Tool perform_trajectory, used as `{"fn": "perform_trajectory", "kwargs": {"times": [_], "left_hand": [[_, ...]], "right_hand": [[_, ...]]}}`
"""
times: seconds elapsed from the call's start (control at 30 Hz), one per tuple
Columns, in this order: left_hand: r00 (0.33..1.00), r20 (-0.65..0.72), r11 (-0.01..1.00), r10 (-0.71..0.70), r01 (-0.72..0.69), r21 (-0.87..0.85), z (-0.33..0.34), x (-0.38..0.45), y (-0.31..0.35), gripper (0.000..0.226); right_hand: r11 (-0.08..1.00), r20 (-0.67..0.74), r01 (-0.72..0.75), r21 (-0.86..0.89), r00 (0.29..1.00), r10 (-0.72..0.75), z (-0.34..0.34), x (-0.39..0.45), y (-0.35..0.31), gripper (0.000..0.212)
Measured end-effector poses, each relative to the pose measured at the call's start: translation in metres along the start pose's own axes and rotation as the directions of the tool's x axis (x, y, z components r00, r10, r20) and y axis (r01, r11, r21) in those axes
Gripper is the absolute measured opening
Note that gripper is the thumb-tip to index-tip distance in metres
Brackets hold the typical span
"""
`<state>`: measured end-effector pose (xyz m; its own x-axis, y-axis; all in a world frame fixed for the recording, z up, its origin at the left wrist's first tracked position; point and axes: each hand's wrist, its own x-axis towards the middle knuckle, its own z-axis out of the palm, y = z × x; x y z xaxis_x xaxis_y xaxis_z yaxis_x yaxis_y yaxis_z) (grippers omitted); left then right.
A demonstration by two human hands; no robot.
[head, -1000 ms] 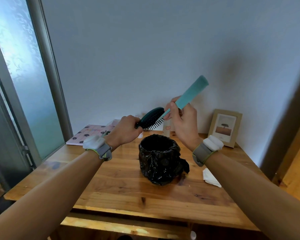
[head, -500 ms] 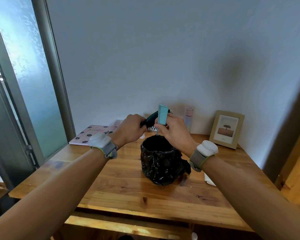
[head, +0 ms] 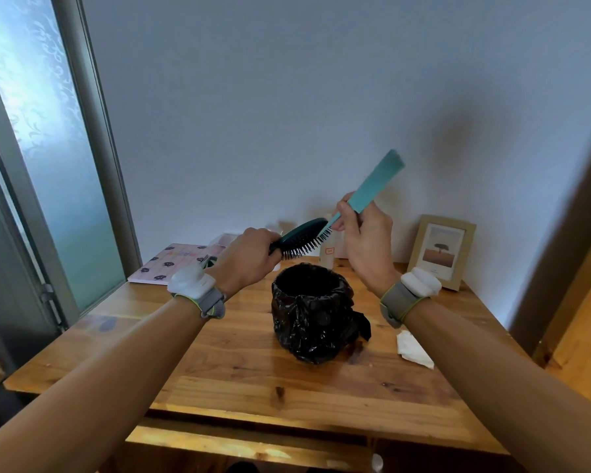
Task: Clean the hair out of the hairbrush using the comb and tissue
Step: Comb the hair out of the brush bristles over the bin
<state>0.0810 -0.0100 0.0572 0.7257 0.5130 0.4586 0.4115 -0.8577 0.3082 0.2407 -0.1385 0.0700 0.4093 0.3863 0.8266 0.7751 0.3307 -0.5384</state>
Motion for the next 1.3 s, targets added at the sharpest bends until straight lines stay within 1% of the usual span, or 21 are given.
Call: {"fn": "perform_trajectory", "kwargs": {"times": [0.1, 0.23, 0.37, 0.47, 0.57, 0.63, 0.67, 0.73, 0.8, 0.83, 0.87, 0.93, 0.97, 1.07, 1.13, 1.2, 1.23, 1.3], "left_hand": [[1.000, -0.009, 1.000, -0.002, 0.002, -0.016, -0.002, -0.001, 0.002, 0.020], [0.999, -0.034, 0.999, 0.025, -0.026, -0.022, -0.005, 0.001, 0.006, 0.017], [0.999, -0.027, 0.999, 0.040, -0.040, -0.004, -0.007, 0.001, 0.005, 0.017], [0.998, -0.030, 0.999, 0.049, -0.048, 0.004, -0.006, -0.001, 0.001, 0.017], [0.999, -0.034, 0.999, 0.038, -0.037, 0.012, -0.004, -0.002, -0.004, 0.016], [0.999, -0.036, 0.999, 0.031, -0.030, 0.011, -0.003, -0.002, -0.007, 0.017], [0.999, -0.038, 0.999, 0.030, -0.029, 0.014, -0.002, -0.002, -0.007, 0.017], [0.999, -0.037, 0.999, 0.025, -0.024, 0.027, -0.001, -0.002, -0.008, 0.017], [0.999, -0.032, 0.999, 0.019, -0.017, 0.044, 0.000, -0.002, -0.007, 0.017], [0.999, -0.029, 0.999, 0.016, -0.015, 0.051, 0.000, -0.001, -0.007, 0.017], [1.000, -0.024, 0.998, 0.015, -0.014, 0.055, 0.001, -0.001, -0.006, 0.017], [1.000, -0.013, 0.998, 0.015, -0.014, 0.057, 0.001, 0.000, -0.004, 0.017], [1.000, -0.008, 0.998, 0.013, -0.013, 0.061, 0.001, 0.001, -0.003, 0.016], [1.000, 0.017, 0.994, -0.004, 0.003, 0.111, 0.000, 0.002, -0.002, 0.015], [0.999, 0.036, 0.993, -0.013, 0.009, 0.119, 0.001, 0.001, -0.003, 0.018], [0.999, 0.042, 0.994, -0.011, 0.007, 0.109, 0.002, 0.001, -0.003, 0.018], [0.999, 0.040, 0.995, -0.010, 0.006, 0.102, 0.003, 0.001, -0.002, 0.018], [0.999, 0.033, 0.996, -0.011, 0.008, 0.087, 0.002, 0.002, -0.001, 0.017]], "right_hand": [[1.000, 0.052, 0.025, -0.019, 0.998, -0.024, 0.006, -0.002, 0.005, 0.012], [0.985, 0.110, 0.104, -0.137, 0.990, -0.089, 0.011, -0.006, 0.013, 0.013], [0.993, 0.158, 0.014, -0.114, 0.987, 0.005, 0.014, -0.013, 0.021, 0.014], [0.985, 0.221, -0.003, -0.171, 0.974, 0.041, 0.014, -0.013, 0.026, 0.017], [0.965, 0.258, -0.088, -0.245, 0.954, 0.153, 0.010, -0.007, 0.029, 0.019], [0.957, 0.218, -0.164, -0.238, 0.952, 0.217, 0.005, -0.003, 0.029, 0.017], [0.959, 0.172, -0.200, -0.203, 0.957, 0.236, 0.002, -0.001, 0.028, 0.015], [0.967, 0.032, -0.240, -0.086, 0.969, 0.243, -0.003, 0.004, 0.024, 0.016], [0.975, -0.095, -0.217, 0.050, 0.971, 0.221, -0.006, 0.006, 0.016, 0.014], [0.977, -0.123, -0.188, 0.104, 0.972, 0.200, -0.006, 0.006, 0.012, 0.013], [0.978, -0.120, -0.153, 0.143, 0.978, 0.171, -0.004, 0.004, 0.007, 0.012], [0.982, -0.048, -0.084, 0.168, 0.995, 0.093, 0.003, -0.001, -0.003, 0.011], [0.987, 0.005, -0.051, 0.153, 0.999, 0.051, 0.006, -0.005, -0.005, 0.011], [0.997, 0.149, 0.060, 0.050, 0.987, -0.067, 0.015, -0.014, -0.002, 0.009], [0.997, 0.209, 0.079, -0.026, 0.975, -0.072, 0.018, -0.017, 0.003, 0.013], [0.991, 0.236, 0.103, -0.088, 0.968, -0.080, 0.019, -0.019, 0.006, 0.019], [0.988, 0.255, 0.119, -0.101, 0.963, -0.090, 0.019, -0.019, 0.007, 0.022], [0.986, 0.299, 0.136, -0.100, 0.949, -0.101, 0.020, -0.022, 0.008, 0.018]]}}
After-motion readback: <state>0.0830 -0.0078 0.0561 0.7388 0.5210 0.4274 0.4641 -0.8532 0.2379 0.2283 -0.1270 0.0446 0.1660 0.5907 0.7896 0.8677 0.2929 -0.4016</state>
